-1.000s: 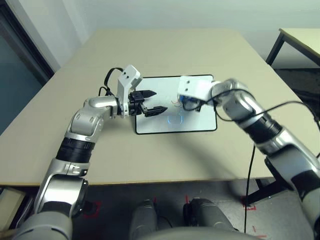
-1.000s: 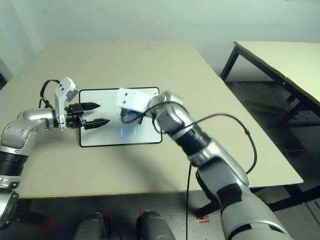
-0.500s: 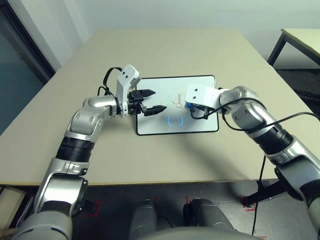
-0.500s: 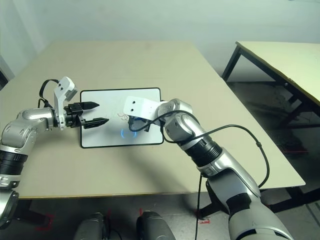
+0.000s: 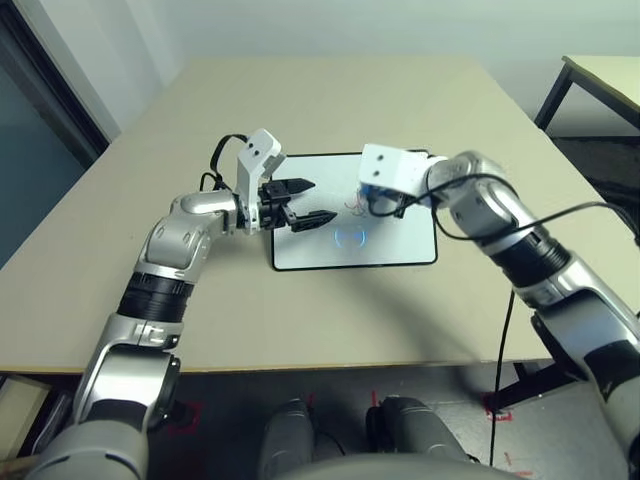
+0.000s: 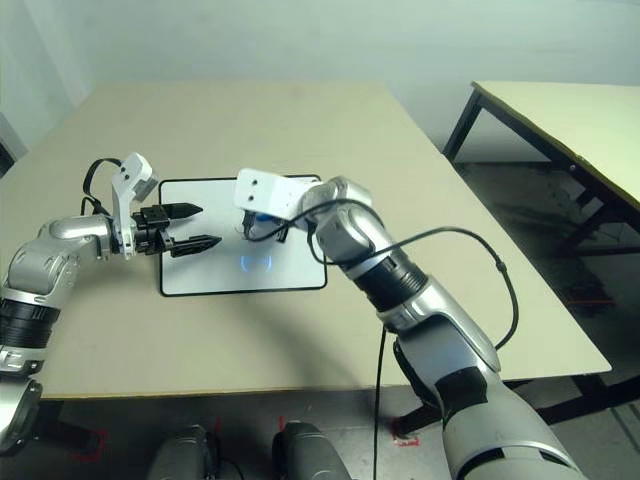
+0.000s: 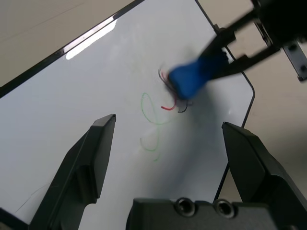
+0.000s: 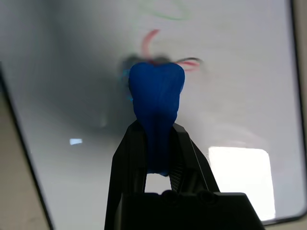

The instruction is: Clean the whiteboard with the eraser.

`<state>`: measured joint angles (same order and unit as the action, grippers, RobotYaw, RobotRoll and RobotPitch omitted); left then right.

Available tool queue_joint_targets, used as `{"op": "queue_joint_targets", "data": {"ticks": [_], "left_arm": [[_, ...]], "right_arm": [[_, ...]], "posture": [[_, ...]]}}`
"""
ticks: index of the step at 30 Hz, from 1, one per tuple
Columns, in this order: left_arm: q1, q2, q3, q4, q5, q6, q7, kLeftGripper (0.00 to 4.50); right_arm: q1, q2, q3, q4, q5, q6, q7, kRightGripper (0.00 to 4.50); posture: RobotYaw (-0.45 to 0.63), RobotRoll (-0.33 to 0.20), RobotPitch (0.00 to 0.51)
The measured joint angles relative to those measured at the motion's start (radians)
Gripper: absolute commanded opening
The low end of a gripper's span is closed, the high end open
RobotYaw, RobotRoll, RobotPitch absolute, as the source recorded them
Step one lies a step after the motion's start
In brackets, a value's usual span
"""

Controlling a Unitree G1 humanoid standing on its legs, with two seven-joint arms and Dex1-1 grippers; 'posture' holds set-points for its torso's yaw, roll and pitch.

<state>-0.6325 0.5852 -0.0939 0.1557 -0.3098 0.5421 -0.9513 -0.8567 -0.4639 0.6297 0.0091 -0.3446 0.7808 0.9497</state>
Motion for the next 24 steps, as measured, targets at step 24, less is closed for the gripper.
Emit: {"op": "queue_joint_targets", "data": {"ticks": [24], "left_arm": [[0.029, 0.051, 0.018, -0.080, -0.007, 0.063, 0.013, 4.50]], "right_arm": [[0.034, -0.021, 0.041, -0.051, -0.047, -0.017, 0.066, 0.60]], "posture": [[-0.07, 0.000, 0.040]]}}
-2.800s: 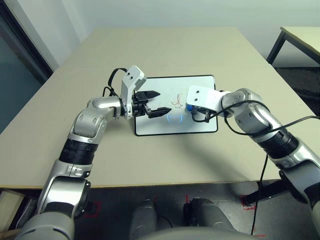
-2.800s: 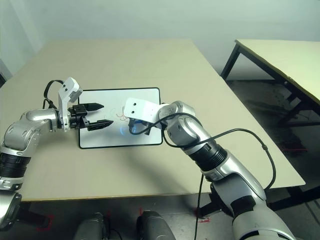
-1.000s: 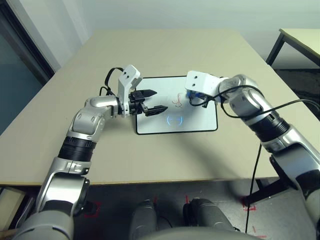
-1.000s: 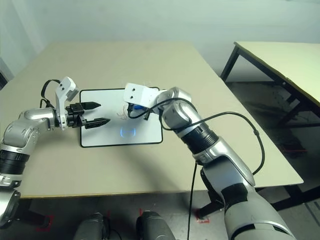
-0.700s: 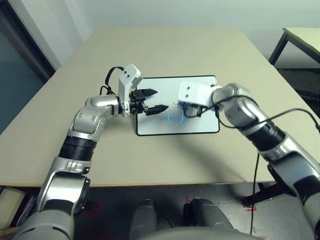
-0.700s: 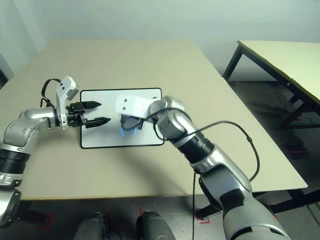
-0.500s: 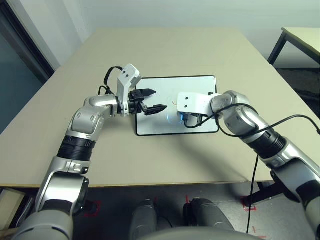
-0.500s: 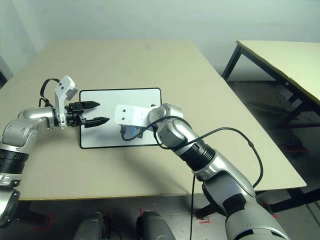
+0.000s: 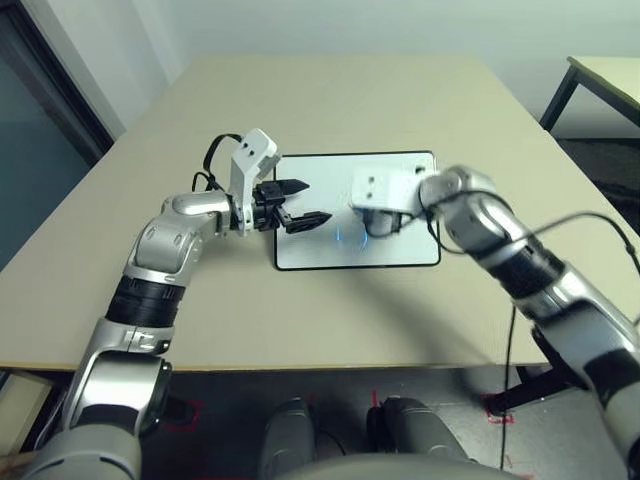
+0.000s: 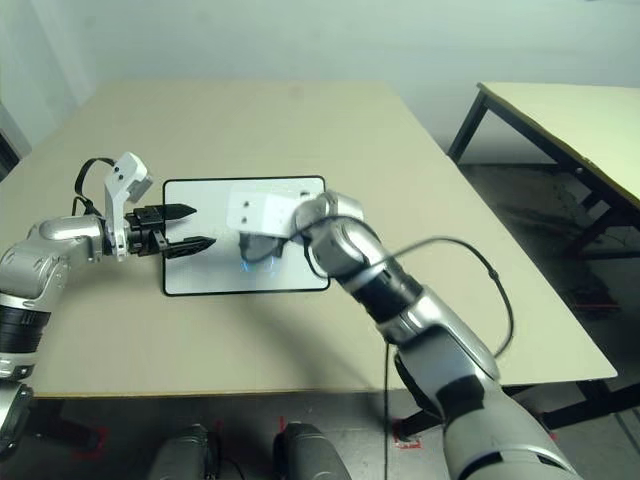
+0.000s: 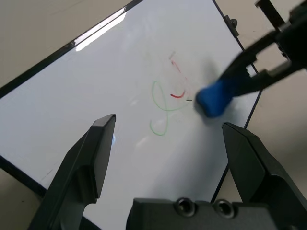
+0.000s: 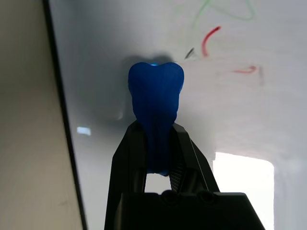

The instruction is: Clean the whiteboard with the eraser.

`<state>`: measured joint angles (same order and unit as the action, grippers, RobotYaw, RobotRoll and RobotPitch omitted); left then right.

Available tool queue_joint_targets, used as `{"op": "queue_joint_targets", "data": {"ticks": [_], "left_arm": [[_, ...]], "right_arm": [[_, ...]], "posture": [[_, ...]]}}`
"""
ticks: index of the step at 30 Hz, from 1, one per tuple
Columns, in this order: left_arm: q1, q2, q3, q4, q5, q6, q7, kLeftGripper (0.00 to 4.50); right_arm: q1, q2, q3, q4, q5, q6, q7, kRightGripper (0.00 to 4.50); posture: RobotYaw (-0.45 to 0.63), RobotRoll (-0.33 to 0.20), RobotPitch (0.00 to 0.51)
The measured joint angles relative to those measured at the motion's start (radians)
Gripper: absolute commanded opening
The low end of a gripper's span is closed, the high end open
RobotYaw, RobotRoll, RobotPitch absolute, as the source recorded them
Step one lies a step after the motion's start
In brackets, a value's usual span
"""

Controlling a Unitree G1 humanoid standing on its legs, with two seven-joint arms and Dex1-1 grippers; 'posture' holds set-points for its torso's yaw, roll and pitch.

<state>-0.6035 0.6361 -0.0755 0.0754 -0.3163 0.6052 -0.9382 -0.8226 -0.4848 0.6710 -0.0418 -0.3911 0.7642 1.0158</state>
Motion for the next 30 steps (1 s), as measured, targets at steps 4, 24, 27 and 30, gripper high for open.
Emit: {"op": "queue_joint_targets", "data": {"ticks": [4, 24, 27, 30], "left_arm": [[0.001, 0.004, 0.001, -0.003, -0.001, 0.005, -0.001, 4.50], [0.015, 0.010, 0.006, -0.025, -0.002, 0.019, 0.001, 4.50], [0.013, 0.004, 0.005, -0.025, -0.002, 0.019, 0.000, 4.50], [0.012, 0.004, 0.005, -0.022, -0.002, 0.019, 0.000, 4.50]], "right_arm": [[-0.025, 0.026, 0.000, 0.057, -0.001, -0.008, -0.006, 0.60], [-0.033, 0.017, -0.062, 0.071, -0.027, -0.038, -0.028, 0.60], [-0.028, 0.017, -0.052, 0.057, -0.034, -0.017, -0.016, 0.60], [-0.066, 0.054, -0.054, 0.133, -0.035, -0.026, -0.029, 0.60]], "posture": [[-0.07, 0.000, 0.042], [-0.08, 0.000, 0.040], [-0.08, 0.000, 0.041], [-0.08, 0.000, 0.042]]}}
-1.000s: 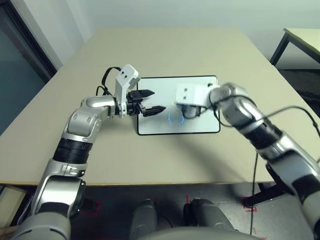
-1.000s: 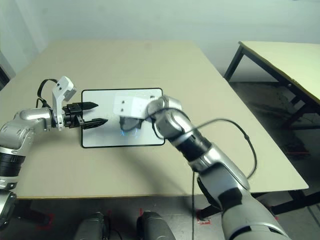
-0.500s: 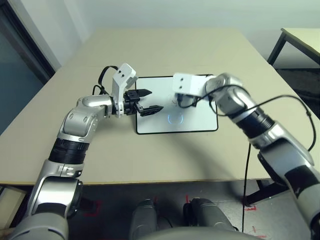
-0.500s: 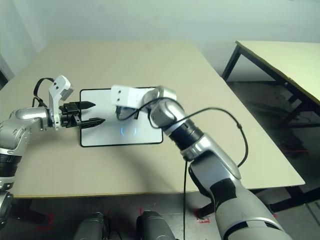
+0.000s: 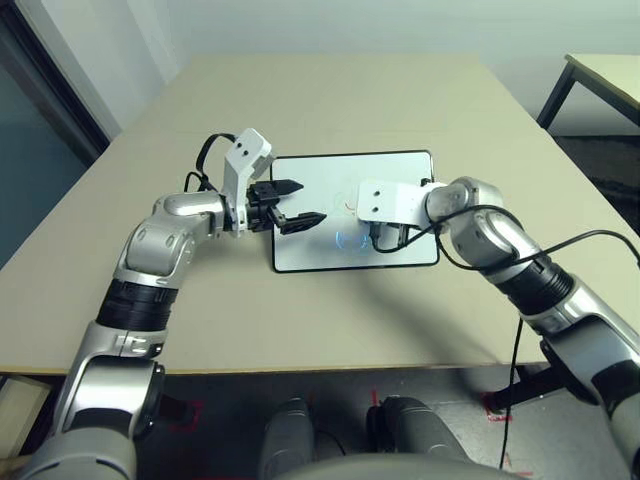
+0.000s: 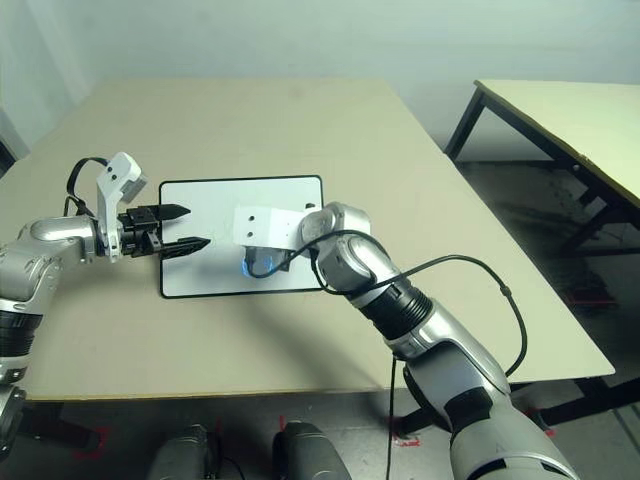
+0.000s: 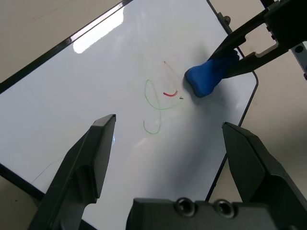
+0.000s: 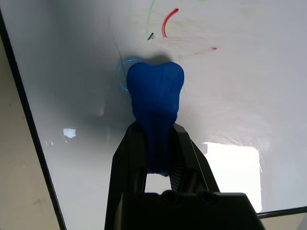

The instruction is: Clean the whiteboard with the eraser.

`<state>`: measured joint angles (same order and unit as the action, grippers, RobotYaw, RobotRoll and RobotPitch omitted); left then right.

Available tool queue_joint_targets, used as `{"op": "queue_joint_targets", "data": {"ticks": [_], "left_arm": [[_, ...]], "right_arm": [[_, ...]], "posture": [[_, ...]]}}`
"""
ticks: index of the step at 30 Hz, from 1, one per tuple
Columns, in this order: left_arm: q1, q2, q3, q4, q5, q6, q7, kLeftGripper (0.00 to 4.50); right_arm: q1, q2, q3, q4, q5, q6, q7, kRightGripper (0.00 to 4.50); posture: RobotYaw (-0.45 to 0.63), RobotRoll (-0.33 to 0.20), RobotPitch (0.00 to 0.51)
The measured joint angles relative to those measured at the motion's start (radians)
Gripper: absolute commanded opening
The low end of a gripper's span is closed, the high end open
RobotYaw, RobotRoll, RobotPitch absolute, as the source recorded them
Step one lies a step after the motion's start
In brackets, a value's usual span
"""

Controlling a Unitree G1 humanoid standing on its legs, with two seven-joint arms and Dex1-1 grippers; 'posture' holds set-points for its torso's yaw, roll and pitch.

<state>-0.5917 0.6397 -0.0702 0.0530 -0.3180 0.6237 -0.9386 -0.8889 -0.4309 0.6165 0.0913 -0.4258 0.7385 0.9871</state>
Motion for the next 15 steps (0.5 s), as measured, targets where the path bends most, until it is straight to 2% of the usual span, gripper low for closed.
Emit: {"op": "queue_joint_targets", "data": {"ticks": [4, 7, 9, 15], "left_arm": [[-0.001, -0.004, -0.001, 0.000, 0.000, -0.001, -0.001, 4.50], [0.001, -0.002, 0.000, 0.000, 0.000, -0.001, -0.001, 4.50], [0.003, 0.000, 0.000, 0.000, 0.000, -0.001, -0.001, 4.50], [0.011, 0.012, 0.008, -0.003, 0.000, 0.000, 0.000, 4.50]], "right_arm": [[-0.108, 0.064, -0.030, 0.161, 0.002, -0.057, -0.075, 0.60], [-0.124, 0.069, -0.052, 0.193, 0.002, -0.071, -0.095, 0.60], [-0.111, 0.070, -0.052, 0.165, 0.000, -0.060, -0.089, 0.60], [0.042, 0.027, 0.012, -0.073, -0.007, 0.015, 0.005, 0.60]], "posture": [[-0.07, 0.000, 0.043], [-0.07, 0.000, 0.044], [-0.06, 0.000, 0.047], [-0.05, 0.000, 0.056]]}}
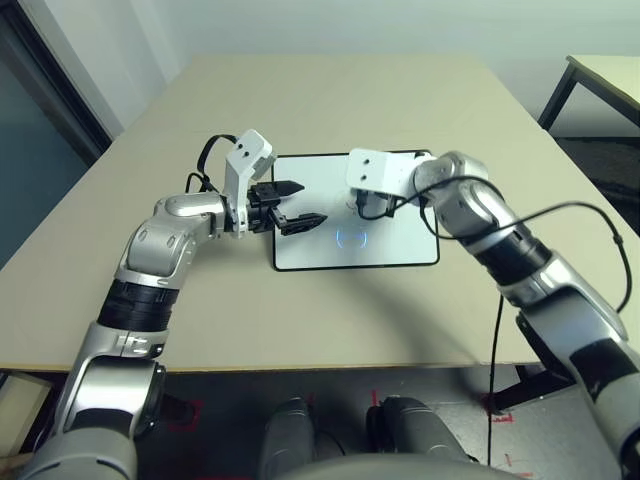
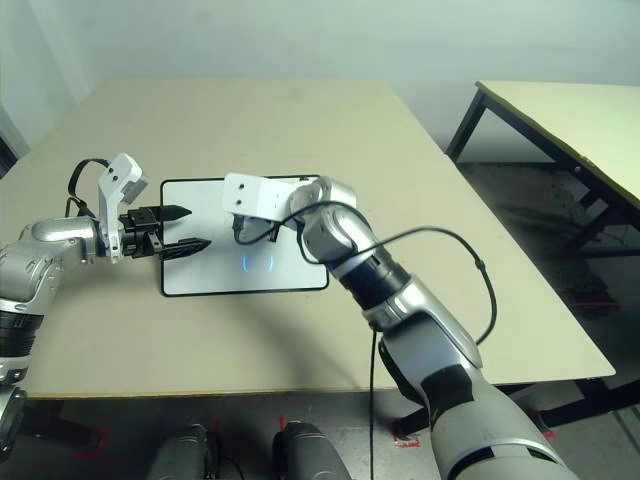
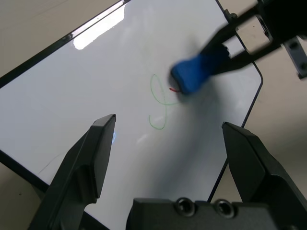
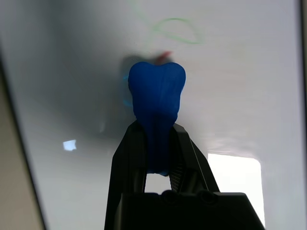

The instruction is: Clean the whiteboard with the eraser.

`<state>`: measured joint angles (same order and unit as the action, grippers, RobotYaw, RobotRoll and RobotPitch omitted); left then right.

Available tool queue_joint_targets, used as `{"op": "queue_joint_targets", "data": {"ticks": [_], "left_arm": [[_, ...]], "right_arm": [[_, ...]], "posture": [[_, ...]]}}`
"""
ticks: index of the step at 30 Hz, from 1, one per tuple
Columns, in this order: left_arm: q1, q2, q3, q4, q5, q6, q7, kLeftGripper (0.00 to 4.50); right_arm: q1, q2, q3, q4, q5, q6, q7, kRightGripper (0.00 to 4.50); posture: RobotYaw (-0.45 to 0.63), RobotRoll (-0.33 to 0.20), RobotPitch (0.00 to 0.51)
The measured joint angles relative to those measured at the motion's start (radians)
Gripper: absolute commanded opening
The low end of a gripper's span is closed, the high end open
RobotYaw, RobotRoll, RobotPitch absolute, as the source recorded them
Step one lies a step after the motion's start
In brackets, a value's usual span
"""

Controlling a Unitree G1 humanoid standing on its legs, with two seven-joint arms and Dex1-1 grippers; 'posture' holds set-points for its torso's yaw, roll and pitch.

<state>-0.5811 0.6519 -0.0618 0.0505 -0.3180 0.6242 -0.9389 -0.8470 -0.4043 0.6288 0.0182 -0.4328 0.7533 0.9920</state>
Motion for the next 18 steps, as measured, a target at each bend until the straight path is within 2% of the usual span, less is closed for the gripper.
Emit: {"op": "queue_joint_targets", "data": {"ticks": [4, 9, 12, 15, 18], "left_arm": [[0.002, 0.011, 0.004, 0.000, 0.000, 0.000, 0.000, 4.50], [0.014, 0.024, 0.011, -0.002, -0.001, 0.000, 0.000, 4.50], [0.026, 0.034, 0.013, -0.002, -0.002, 0.002, 0.002, 4.50], [0.035, 0.039, 0.023, -0.007, -0.003, 0.005, 0.006, 4.50], [0.037, 0.040, 0.026, -0.012, -0.005, 0.010, 0.010, 4.50]], "right_arm": [[0.013, 0.002, 0.022, -0.007, -0.002, 0.002, 0.007, 0.60], [-0.113, 0.080, -0.005, 0.183, 0.005, -0.063, -0.052, 0.60], [-0.163, 0.094, -0.036, 0.259, 0.006, -0.103, -0.091, 0.60], [-0.144, 0.086, -0.037, 0.223, 0.003, -0.100, -0.082, 0.60], [-0.073, 0.052, -0.014, 0.106, -0.002, -0.075, -0.037, 0.60]], "posture": [[-0.04, 0.000, 0.062], [-0.04, 0.000, 0.064], [-0.03, 0.000, 0.065], [-0.02, 0.000, 0.064], [-0.02, 0.000, 0.064]]}}
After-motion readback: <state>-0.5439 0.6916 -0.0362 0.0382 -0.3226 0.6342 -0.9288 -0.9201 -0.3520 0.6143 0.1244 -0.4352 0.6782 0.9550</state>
